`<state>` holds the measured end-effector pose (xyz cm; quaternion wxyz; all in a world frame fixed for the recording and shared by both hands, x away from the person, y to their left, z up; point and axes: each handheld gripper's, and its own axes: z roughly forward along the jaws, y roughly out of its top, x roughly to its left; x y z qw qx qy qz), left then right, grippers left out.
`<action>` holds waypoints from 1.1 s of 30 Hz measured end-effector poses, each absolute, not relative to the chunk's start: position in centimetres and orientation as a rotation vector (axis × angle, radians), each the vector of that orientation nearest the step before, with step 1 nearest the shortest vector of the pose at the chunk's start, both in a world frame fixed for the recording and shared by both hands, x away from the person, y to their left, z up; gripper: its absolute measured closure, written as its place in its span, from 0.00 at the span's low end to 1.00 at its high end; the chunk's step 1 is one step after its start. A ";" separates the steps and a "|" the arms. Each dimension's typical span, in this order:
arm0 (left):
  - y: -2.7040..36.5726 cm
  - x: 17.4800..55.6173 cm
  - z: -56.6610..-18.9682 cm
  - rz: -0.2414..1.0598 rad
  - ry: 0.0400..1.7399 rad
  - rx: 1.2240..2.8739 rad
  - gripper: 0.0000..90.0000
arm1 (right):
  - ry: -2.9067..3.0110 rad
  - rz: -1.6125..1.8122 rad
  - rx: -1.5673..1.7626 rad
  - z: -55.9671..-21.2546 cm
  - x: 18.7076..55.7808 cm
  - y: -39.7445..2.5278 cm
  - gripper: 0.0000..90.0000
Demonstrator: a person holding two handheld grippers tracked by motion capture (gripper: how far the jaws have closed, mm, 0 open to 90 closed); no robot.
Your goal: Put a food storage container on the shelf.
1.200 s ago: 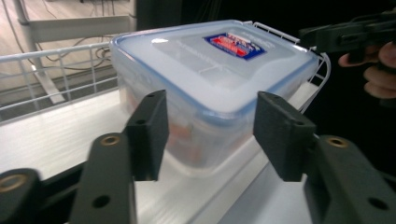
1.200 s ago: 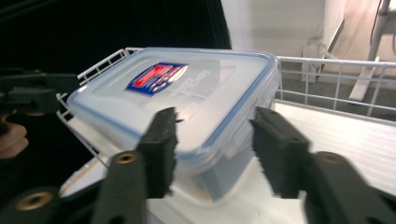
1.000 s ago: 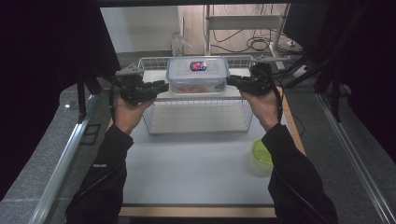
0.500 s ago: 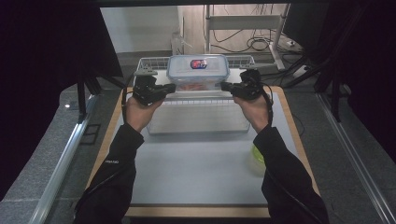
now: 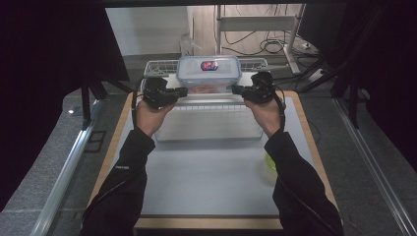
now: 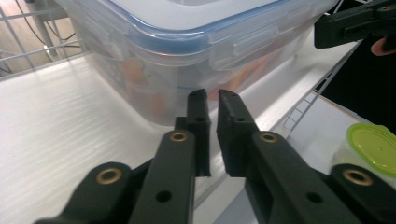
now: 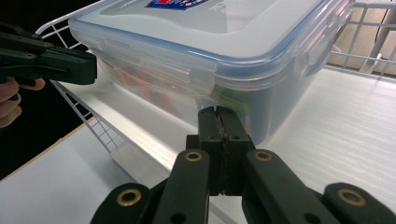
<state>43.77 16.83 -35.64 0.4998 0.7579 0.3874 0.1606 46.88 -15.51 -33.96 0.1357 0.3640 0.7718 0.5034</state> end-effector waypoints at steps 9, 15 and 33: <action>16.5 42.1 -35.7 0.386 0.871 1.848 0.71 | 2.251 1.481 1.032 -34.1 45.9 -15.8 0.83; 16.1 40.2 -35.9 0.397 0.818 1.857 0.55 | 2.261 1.479 0.990 -34.2 44.6 -15.7 0.67; 16.7 33.9 -39.1 0.390 0.769 1.905 0.18 | 2.288 1.419 0.879 -36.6 40.1 -16.7 0.26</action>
